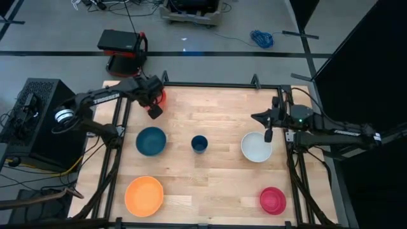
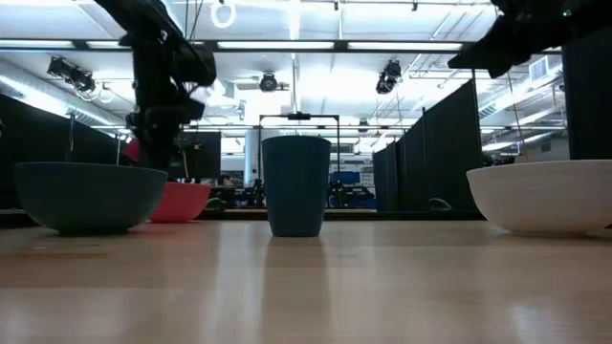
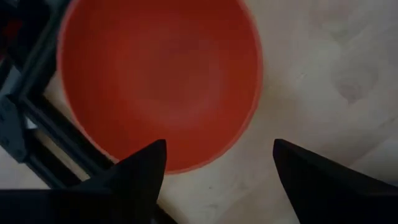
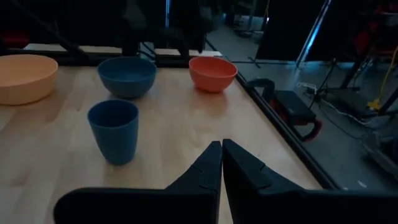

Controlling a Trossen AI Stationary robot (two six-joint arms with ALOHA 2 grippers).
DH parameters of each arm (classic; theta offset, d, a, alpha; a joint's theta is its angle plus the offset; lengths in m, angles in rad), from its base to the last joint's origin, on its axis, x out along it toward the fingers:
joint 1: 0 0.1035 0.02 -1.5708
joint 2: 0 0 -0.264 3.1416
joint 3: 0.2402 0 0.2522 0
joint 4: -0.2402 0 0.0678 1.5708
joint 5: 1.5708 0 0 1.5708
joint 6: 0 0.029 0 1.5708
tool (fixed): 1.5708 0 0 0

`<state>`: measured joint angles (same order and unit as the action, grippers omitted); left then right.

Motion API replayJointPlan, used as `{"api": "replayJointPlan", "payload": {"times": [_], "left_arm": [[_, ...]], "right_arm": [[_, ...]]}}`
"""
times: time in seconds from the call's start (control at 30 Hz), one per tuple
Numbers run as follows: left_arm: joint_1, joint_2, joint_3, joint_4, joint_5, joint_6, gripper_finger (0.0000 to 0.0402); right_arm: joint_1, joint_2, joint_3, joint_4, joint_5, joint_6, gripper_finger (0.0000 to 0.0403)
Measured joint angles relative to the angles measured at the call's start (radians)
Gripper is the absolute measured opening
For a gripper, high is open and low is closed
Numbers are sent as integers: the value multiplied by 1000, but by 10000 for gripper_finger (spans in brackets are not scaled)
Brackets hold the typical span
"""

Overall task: Nest bowls inside each other
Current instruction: Stack the orange bowl on top of the light orange bowl

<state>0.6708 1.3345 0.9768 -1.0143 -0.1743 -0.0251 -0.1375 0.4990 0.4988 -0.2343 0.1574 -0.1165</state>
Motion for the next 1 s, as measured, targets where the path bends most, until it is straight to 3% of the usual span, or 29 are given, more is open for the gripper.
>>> {"api": "replayJointPlan", "payload": {"times": [0.4, 0.9, 1.0], "left_arm": [[36, 211, 0, 70, 8, 73, 287], [34, 209, 55, -5, 5, 129, 10], [24, 198, 108, -95, 5, 123, 1]], "right_arm": [[0, 8, 0, 13, 0, 10, 124], [0, 8, 0, 13, 0, 8, 153], [0, 8, 0, 11, 0, 7, 142]]}}
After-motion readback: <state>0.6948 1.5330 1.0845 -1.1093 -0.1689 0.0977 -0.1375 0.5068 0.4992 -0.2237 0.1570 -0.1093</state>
